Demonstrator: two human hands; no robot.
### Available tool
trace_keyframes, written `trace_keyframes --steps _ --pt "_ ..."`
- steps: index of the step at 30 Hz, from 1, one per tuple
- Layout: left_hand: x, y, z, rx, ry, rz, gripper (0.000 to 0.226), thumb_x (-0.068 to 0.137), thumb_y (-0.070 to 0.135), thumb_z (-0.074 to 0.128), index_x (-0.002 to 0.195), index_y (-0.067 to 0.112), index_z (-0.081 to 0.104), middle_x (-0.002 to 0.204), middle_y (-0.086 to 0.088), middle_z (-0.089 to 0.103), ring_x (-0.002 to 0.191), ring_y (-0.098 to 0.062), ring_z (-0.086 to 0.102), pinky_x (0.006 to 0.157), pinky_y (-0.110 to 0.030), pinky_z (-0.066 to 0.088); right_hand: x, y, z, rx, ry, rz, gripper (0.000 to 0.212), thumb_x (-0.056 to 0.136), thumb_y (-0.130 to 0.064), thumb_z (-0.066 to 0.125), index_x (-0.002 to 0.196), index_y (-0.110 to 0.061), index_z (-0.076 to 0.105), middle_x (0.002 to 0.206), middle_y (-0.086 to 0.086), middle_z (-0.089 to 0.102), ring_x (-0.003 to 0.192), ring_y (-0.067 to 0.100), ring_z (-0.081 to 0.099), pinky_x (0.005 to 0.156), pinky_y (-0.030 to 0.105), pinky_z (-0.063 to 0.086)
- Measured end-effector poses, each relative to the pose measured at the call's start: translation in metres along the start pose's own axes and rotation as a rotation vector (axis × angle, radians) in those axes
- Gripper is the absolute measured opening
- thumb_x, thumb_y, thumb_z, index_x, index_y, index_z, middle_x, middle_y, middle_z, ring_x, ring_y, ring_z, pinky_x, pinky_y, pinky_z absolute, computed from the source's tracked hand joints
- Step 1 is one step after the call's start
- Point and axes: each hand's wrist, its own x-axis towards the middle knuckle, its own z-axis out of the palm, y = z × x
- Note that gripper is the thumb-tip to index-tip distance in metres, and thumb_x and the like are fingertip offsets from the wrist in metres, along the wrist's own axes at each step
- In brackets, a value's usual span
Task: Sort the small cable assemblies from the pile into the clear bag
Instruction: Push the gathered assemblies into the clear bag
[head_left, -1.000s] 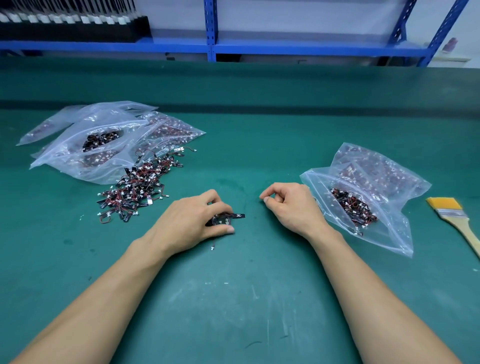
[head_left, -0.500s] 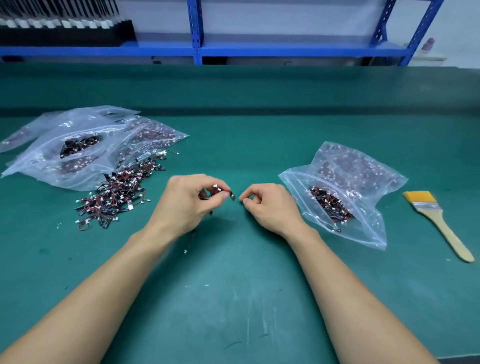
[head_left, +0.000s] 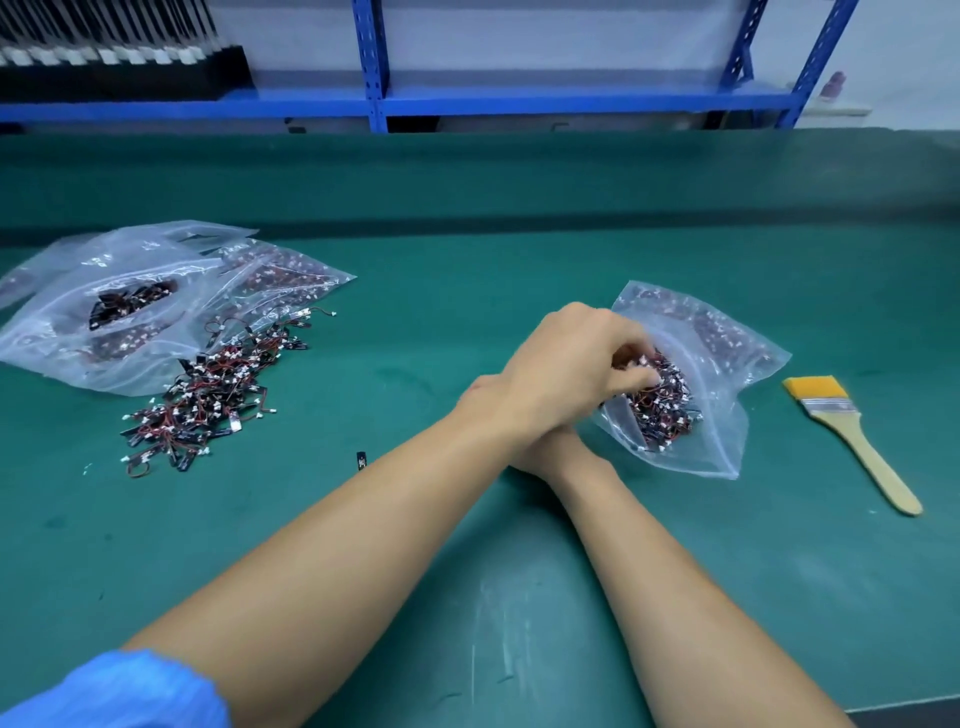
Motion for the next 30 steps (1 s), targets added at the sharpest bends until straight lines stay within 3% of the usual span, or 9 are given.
trace_keyframes --steps 4,6,10,14,17,19,23,26,30 --pt "-0.001 -0.006 -0.001 -0.079 -0.026 0.042 0.037 0.087 0.032 0.075 0.121 0.025 0.064 0.115 0.008 0.071 0.107 -0.014 0.064 0.094 -0.036 0.048 0.004 0.0 0.002 -0.136 0.072 0.128 0.047 0.095 -0.01 0.05 0.136 0.01 0.034 0.112 -0.012 0.033 0.103 0.007 0.026 0.094 0.024 0.011" --pt "-0.005 -0.011 -0.003 -0.063 -0.047 0.052 0.037 0.091 0.024 0.069 0.128 0.022 0.062 0.125 0.008 0.068 0.118 -0.014 0.06 0.101 -0.036 0.045 0.002 -0.005 0.002 -0.191 0.095 0.17 0.037 0.095 -0.011 0.04 0.113 -0.018 0.008 0.091 -0.009 0.031 0.096 0.014 0.034 0.085 0.024 0.011" --pt "-0.016 -0.02 -0.01 -0.131 -0.085 0.053 0.037 0.097 0.013 0.06 0.132 0.025 0.062 0.125 0.01 0.068 0.121 -0.012 0.059 0.104 -0.034 0.043 0.005 0.001 0.004 -0.287 0.007 -0.004 0.052 0.098 -0.034 0.056 0.147 -0.028 0.04 0.152 -0.008 0.04 0.144 0.019 0.031 0.113 0.028 0.016" --pt "-0.027 -0.025 -0.016 -0.136 -0.116 0.083 0.043 0.097 0.004 0.052 0.132 0.026 0.064 0.127 0.009 0.067 0.122 -0.008 0.058 0.106 -0.026 0.042 0.004 -0.01 0.005 -0.231 0.284 0.042 0.035 0.1 -0.022 0.034 0.135 -0.016 0.038 0.135 0.011 0.048 0.127 0.024 0.042 0.101 0.033 0.029" --pt "-0.039 -0.032 -0.023 -0.17 -0.031 0.119 0.036 0.096 0.003 0.054 0.123 0.02 0.07 0.117 0.009 0.072 0.108 0.001 0.061 0.097 -0.011 0.041 0.002 -0.019 -0.002 -0.202 0.457 -0.006 0.036 0.091 -0.009 0.044 0.125 -0.005 0.055 0.122 0.021 0.061 0.112 0.033 0.06 0.088 0.041 0.049" --pt "-0.052 -0.044 -0.03 -0.234 0.061 0.109 0.03 0.094 0.002 0.057 0.115 0.017 0.073 0.109 0.009 0.074 0.099 0.004 0.064 0.093 -0.011 0.044 0.0 -0.02 -0.006 -0.193 0.357 -0.024 0.042 0.089 -0.022 0.044 0.129 -0.013 0.055 0.125 0.016 0.063 0.113 0.034 0.059 0.081 0.039 0.047" --pt "-0.089 -0.09 -0.041 -0.219 0.261 -0.033 0.019 0.093 0.01 0.064 0.107 0.019 0.073 0.094 0.012 0.073 0.086 -0.007 0.066 0.079 -0.02 0.049 0.0 -0.017 -0.006 0.019 0.277 0.031 0.01 0.085 -0.031 0.057 0.082 -0.04 0.062 0.07 -0.015 0.061 0.084 0.02 0.062 0.062 0.031 0.036" --pt "-0.121 -0.129 -0.046 -0.129 0.387 -0.224 0.005 0.094 0.025 0.066 0.092 0.028 0.069 0.069 0.013 0.066 0.063 -0.008 0.058 0.065 -0.02 0.043 -0.001 -0.019 -0.008 0.054 0.256 0.048 0.013 0.085 -0.029 0.06 0.08 -0.041 0.065 0.061 -0.02 0.057 0.071 0.006 0.055 0.057 0.023 0.035" --pt "-0.155 -0.156 -0.047 -0.11 0.283 -0.359 0.033 0.095 0.048 0.051 0.074 0.028 0.067 0.048 0.01 0.058 0.045 -0.006 0.048 0.054 -0.02 0.038 -0.002 -0.02 -0.008 0.078 0.249 0.068 0.012 0.086 -0.03 0.061 0.08 -0.04 0.064 0.063 -0.032 0.056 0.067 -0.004 0.053 0.054 0.021 0.032"
